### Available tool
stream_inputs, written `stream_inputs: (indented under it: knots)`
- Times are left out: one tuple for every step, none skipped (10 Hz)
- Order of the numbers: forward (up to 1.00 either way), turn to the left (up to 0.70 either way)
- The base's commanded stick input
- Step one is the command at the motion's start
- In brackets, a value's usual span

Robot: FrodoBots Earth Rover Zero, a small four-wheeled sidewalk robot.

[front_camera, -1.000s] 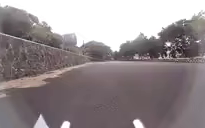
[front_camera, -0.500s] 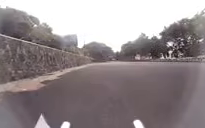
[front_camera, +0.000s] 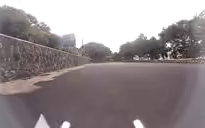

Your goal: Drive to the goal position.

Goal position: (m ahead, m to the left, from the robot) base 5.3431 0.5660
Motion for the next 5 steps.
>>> stream_inputs:
  knots:
    - [0.50, 0.00]
    - [0.50, 0.00]
    - [0.50, 0.00]
    - [0.50, 0.00]
    - [0.50, 0.00]
